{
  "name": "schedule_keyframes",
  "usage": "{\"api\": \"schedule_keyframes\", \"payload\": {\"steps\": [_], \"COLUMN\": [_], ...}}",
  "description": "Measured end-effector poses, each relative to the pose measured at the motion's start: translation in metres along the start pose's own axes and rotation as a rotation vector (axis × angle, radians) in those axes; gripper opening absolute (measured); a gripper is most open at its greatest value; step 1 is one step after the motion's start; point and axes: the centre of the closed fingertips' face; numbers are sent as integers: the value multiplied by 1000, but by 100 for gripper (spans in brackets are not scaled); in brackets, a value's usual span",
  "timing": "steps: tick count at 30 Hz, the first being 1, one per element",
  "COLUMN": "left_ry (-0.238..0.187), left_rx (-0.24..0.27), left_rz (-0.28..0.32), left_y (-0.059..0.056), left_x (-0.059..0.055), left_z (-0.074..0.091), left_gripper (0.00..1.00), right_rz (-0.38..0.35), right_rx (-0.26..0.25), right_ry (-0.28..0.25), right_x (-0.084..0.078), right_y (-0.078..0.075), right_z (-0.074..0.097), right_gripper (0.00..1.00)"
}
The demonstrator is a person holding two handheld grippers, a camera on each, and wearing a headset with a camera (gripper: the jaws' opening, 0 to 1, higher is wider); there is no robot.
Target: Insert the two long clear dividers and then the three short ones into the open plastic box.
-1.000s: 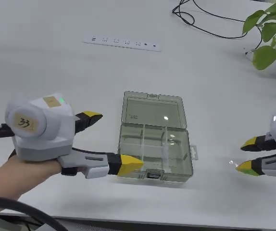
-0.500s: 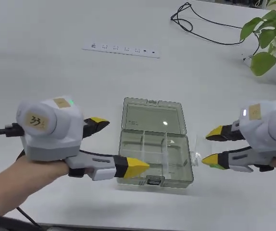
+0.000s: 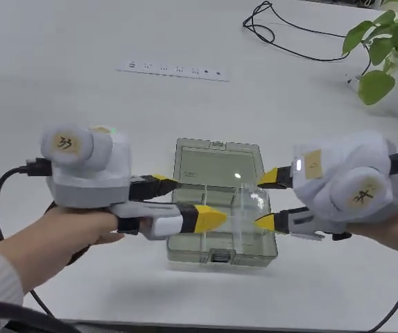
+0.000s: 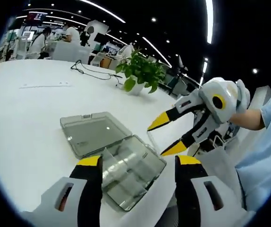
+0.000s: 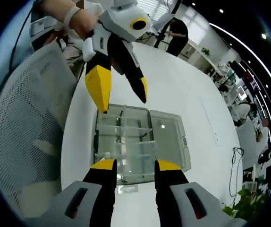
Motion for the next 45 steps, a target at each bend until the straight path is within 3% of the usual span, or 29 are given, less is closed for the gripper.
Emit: {"api": "schedule_keyframes", "payload": {"steps": [4,7,9,13,25,35,38,39,41,42,43,45], "left_ry": [21,8,1,-17,-26,-18,-13,-15,-22,-28,-29,-15], "left_rx": [-31,-33,-36,-29,-55,-90,-92,-89,-86,-88,-88,-96], "left_rz": [104,139,194,269,347,425,424,422,419,413,403,327], "left_y": [-7,-7,-7,-4,-6,-12,-13,-12,-11,-10,-10,-10], "left_x": [-5,-6,-6,-6,-10,-14,-14,-14,-13,-11,-11,-11], "left_z": [-6,-10,-11,-10,-8,-9,-9,-9,-7,-6,-5,-3], "left_gripper": [52,47,42,25,0,0,0,0,0,0,0,0], "right_rz": [37,56,68,76,91,114,170,159,11,-16,-36,-80], "right_rx": [-12,-38,-46,-45,-41,-34,-15,-13,15,31,38,68], "right_ry": [-1,-3,-9,-17,-27,-25,-22,-31,-99,-111,-123,-150], "right_x": [10,17,24,31,38,36,35,35,42,43,44,46], "right_y": [2,1,2,5,12,18,20,20,18,17,15,8], "right_z": [-6,-9,-11,-14,-15,-14,-14,-13,-10,-8,-5,4], "right_gripper": [32,32,32,32,32,32,33,37,55,65,67,64]}}
Point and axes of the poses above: the centre of the closed fingertips' face, and the gripper's own axes: z roughly backward along the fingers, y roughly to its left, x roughly out of its top, and after that the axes turned 10 degrees about -z, right-handed
